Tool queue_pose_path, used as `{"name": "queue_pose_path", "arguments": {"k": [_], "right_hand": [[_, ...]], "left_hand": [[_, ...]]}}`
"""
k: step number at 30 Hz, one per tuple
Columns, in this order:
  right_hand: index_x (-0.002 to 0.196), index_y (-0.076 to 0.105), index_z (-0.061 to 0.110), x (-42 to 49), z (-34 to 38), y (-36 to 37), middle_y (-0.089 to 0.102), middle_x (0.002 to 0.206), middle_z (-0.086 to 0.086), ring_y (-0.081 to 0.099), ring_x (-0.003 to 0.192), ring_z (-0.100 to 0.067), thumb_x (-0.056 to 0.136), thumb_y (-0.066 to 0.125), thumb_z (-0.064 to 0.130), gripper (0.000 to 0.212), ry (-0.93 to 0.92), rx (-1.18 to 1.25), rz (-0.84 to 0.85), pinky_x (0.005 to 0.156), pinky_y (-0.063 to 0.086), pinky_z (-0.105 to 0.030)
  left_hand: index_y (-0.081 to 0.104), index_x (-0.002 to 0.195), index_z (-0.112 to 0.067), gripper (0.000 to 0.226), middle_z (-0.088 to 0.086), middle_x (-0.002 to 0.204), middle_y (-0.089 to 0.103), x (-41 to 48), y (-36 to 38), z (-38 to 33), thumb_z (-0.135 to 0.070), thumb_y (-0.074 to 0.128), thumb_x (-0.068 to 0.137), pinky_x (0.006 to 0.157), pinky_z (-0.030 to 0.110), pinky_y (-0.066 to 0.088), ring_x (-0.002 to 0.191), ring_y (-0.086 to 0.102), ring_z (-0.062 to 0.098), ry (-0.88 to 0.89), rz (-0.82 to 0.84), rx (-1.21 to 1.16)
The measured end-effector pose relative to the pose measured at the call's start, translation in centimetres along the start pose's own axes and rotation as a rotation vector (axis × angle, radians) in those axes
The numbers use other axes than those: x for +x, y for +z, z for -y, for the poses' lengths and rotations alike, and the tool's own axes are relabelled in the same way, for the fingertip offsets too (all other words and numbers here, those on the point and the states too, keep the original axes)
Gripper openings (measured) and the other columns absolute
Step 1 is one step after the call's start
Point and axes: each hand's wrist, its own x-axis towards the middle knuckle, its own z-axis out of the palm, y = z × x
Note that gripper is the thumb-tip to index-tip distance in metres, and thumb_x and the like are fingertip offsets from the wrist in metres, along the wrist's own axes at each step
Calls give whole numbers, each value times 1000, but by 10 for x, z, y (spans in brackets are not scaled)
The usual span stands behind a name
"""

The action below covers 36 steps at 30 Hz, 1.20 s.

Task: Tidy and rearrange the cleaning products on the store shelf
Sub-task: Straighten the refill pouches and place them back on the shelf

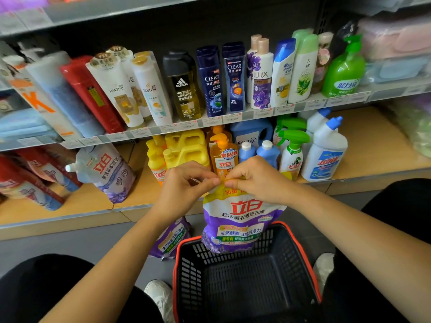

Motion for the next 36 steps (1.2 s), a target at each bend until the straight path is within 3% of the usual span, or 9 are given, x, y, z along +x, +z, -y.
{"name": "queue_pose_path", "arguments": {"k": [8,12,17,20,23,25,28,32,36], "right_hand": [[96,79,3,-1,1,-5,74,82,-15,67,79,-33,92,69,13,14,7,41,-34,73,52,-49],[96,79,4,-1,2,-7,75,83,-12,68,80,-31,92,69,12,13,-9,29,-34,73,52,-49],[96,79,3,-1,-2,-14,74,84,-16,68,83,-33,92,68,13,15,10,48,-103,77,53,-49],[99,79,7,-2,0,-23,77,88,-6,69,82,-11,92,69,12,14,4,80,-202,76,55,-30],[101,78,7,-2,2,-31,74,84,8,65,79,6,90,71,11,14,-35,64,-304,71,48,-11],[101,78,7,-2,3,-35,70,82,17,65,78,8,90,71,11,14,-51,62,-353,71,46,-9],[103,77,6,-4,3,-39,69,83,19,65,79,8,91,69,10,15,-78,67,-390,71,46,-8],[104,77,8,-5,3,-42,74,88,6,69,84,-3,92,68,11,15,-52,103,-441,74,54,-16],[100,77,16,-5,-8,-53,75,81,0,68,77,-12,93,68,13,12,28,147,-550,68,54,-25]], "left_hand": [[76,112,-14,27,-4,112,73,-5,-20,2,-5,75,86,83,22,56,96,69,10,71,140,12],[73,110,-22,34,-3,99,74,-5,-19,0,-6,79,82,79,18,55,86,69,8,33,103,-6],[76,106,-22,18,-5,82,76,-6,-13,10,-21,73,89,73,20,56,78,71,8,-62,-2,-16],[77,108,-17,19,-5,84,76,-5,-12,32,-23,74,90,71,21,53,77,68,6,-166,-23,42],[70,118,-13,29,2,96,72,-11,-2,57,-23,73,92,75,30,53,85,66,17,-474,59,70],[65,118,-12,30,10,106,69,-22,13,69,-29,69,95,76,38,54,90,64,23,-732,141,-27],[65,106,-10,35,13,107,68,-34,32,77,-43,64,96,72,33,54,90,62,22,-1000,216,-255],[64,96,-6,14,13,94,62,-40,45,84,-19,64,96,72,25,54,88,59,20,-973,199,-608],[61,92,0,8,17,86,70,-38,55,89,-1,68,91,64,23,58,76,69,22,-887,-117,-673]]}}
